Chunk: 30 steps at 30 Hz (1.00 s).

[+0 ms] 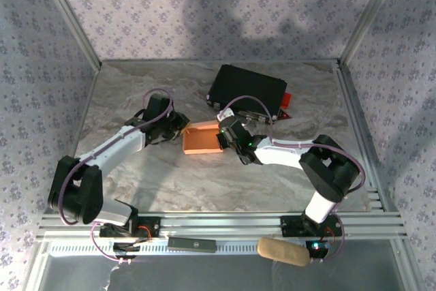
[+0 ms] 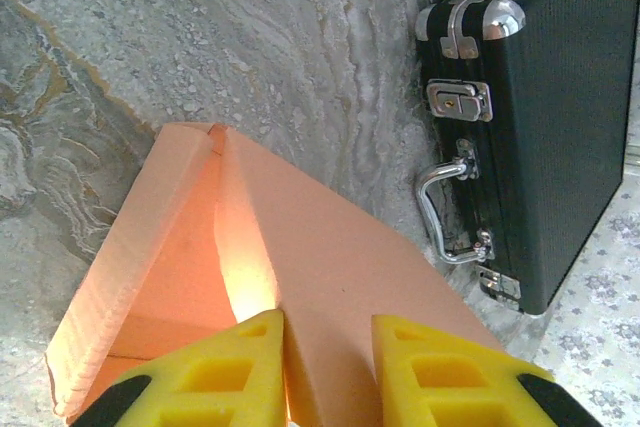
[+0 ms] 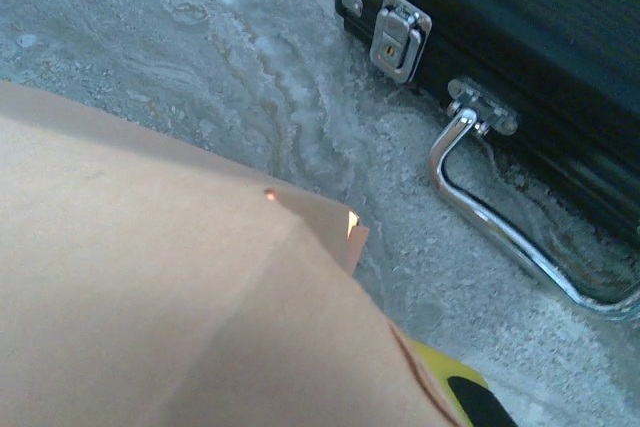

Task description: Fold the paper box

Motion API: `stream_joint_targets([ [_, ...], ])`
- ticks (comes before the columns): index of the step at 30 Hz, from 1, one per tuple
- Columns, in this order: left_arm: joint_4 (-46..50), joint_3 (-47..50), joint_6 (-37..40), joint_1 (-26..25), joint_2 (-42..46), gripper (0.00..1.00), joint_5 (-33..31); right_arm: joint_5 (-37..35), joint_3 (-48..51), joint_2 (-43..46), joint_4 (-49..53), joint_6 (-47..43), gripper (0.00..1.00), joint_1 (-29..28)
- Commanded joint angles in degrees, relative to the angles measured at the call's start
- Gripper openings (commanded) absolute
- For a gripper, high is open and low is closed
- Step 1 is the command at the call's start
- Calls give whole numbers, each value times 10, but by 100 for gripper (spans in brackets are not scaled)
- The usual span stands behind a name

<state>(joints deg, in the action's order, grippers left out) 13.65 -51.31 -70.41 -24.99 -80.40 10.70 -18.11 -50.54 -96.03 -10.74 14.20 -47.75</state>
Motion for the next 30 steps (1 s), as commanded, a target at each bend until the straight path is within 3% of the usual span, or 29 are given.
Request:
stream_joint_targets([
  [1,31,15,24,-16,11,15,-22,26,-19,10,9,40,13,5],
  [9,55,14,32,-26,29,13,-70,133,-20,102,82,69,41,27],
  [13,51,16,31,-28,30,12,-78,200,1,161,108,105,46,37],
  [17,48,17,29,-30,30,12,-81,213,17,205,131,147,47,49],
  [19,48,17,29,-31,30,12,-81,222,14,217,143,190,49,83],
  [24,53,13,33,-31,34,12,-81,280,-57,188,203,275,53,181],
  [30,46,15,21,-31,39,12,-81,363,-199,60,374,353,54,207],
])
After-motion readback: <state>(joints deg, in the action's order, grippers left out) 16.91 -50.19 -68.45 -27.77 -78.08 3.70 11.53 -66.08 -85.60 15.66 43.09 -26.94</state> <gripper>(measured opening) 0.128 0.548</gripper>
